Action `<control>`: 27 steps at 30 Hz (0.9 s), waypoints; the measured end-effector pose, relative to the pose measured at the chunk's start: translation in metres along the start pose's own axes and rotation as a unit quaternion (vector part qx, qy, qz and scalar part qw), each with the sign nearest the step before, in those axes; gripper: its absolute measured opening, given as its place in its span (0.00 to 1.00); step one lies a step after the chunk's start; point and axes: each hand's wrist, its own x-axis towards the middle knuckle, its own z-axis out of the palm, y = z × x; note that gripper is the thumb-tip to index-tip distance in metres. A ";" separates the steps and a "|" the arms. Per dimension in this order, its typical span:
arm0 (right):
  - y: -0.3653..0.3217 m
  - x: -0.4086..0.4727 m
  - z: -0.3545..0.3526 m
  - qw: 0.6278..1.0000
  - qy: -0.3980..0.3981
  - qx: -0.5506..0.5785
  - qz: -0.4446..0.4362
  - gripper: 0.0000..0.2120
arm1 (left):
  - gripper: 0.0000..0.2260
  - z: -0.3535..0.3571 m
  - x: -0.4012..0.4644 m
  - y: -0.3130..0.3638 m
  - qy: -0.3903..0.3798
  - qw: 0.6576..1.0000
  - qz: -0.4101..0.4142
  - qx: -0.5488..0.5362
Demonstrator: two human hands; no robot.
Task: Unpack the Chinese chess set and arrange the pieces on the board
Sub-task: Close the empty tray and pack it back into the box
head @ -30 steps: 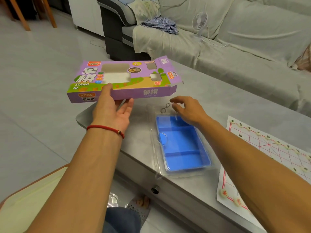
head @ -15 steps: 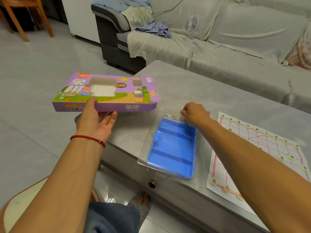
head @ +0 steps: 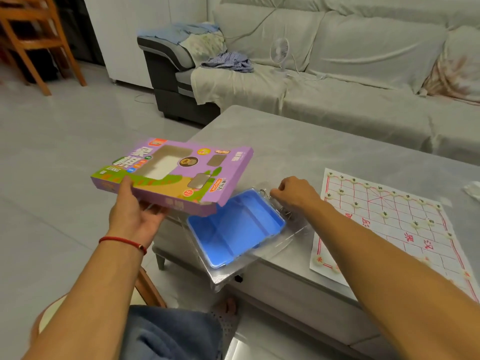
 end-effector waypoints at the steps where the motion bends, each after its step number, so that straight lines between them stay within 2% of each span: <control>1: -0.001 -0.002 0.000 1.000 -0.007 0.003 0.001 0.15 | 0.17 -0.001 -0.001 -0.001 -0.001 1.000 0.002 -0.006; 5: -0.001 -0.012 -0.010 1.000 0.003 -0.001 -0.003 0.17 | 0.21 -0.002 -0.004 -0.003 -0.007 0.999 0.024 -0.028; 9: 0.020 -0.027 -0.020 0.992 0.017 0.117 0.040 0.16 | 0.21 0.001 -0.009 -0.011 -0.025 0.999 0.029 -0.037; 12: 0.045 -0.044 -0.027 0.958 0.045 0.262 0.108 0.14 | 0.20 0.002 -0.014 -0.021 -0.041 0.998 0.005 -0.044; 16: 0.081 -0.075 -0.041 0.909 0.089 0.369 0.171 0.13 | 0.20 0.005 -0.020 -0.035 -0.052 0.997 -0.030 -0.046; 20: 0.121 -0.107 -0.059 0.867 0.144 0.426 0.216 0.13 | 0.21 0.011 -0.023 -0.046 -0.066 0.997 -0.047 -0.014; 27: 0.166 -0.131 -0.073 0.781 0.252 0.494 0.286 0.11 | 0.19 0.031 -0.028 -0.081 -0.033 0.991 0.017 0.126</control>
